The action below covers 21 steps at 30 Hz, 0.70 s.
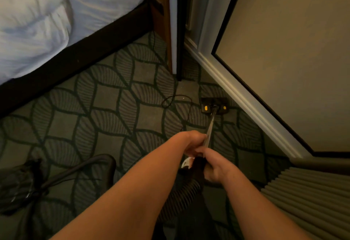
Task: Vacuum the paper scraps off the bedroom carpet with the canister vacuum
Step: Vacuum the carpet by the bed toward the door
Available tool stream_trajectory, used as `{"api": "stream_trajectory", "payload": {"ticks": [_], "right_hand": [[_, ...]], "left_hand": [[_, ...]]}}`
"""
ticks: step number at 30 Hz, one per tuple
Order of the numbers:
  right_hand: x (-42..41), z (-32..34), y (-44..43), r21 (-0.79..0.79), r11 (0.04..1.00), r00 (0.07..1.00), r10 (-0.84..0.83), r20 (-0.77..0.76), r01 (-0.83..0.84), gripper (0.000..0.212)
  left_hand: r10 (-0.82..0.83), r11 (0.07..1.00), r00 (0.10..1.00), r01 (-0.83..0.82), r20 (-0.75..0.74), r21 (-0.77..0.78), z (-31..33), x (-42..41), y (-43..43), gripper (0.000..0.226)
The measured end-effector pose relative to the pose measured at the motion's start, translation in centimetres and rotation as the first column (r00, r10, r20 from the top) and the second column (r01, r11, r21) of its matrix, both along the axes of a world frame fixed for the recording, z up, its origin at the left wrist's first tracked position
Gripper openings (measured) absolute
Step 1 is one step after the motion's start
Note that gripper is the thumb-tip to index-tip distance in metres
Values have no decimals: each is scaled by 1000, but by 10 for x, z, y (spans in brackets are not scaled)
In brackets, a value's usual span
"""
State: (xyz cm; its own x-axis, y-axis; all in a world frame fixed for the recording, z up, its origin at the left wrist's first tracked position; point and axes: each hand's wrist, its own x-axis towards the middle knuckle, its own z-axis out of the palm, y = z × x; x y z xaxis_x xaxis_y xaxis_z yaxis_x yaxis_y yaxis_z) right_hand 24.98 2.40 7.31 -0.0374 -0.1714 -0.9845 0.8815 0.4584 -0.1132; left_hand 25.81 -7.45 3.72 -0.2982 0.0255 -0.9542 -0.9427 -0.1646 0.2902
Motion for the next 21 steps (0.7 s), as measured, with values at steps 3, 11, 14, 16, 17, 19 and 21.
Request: {"api": "stream_trajectory", "payload": {"ticks": [3, 11, 14, 16, 17, 19, 21], "right_hand": [[-22, 5, -3, -49, 992, 991, 119, 52, -117, 20], [-56, 11, 4, -71, 956, 949, 293, 116, -286, 24], [-66, 17, 9, -60, 946, 933, 325, 152, -320, 11], [-71, 21, 10, -62, 942, 928, 336, 163, -330, 13], [-73, 22, 10, -69, 942, 926, 335, 173, -328, 13], [-76, 22, 8, -89, 942, 923, 336, 190, -324, 12], [-78, 22, 4, -113, 942, 923, 334, 191, -317, 13]], "left_hand": [[2, 1000, 999, -3, 35, 29, -1, -14, -15, 37], [-62, 998, 997, 62, 37, 23, -3, -36, -20, 32], [-105, 994, 994, 105, 29, 12, -3, -43, -13, 32], [-142, 990, 989, 142, 47, 0, -1, -51, -14, 34], [-165, 986, 984, 166, 62, -5, 1, -56, -15, 35], [-223, 974, 969, 225, 104, -8, 6, -65, -18, 38], [-265, 963, 955, 269, 134, -9, 9, -73, -22, 41]]}}
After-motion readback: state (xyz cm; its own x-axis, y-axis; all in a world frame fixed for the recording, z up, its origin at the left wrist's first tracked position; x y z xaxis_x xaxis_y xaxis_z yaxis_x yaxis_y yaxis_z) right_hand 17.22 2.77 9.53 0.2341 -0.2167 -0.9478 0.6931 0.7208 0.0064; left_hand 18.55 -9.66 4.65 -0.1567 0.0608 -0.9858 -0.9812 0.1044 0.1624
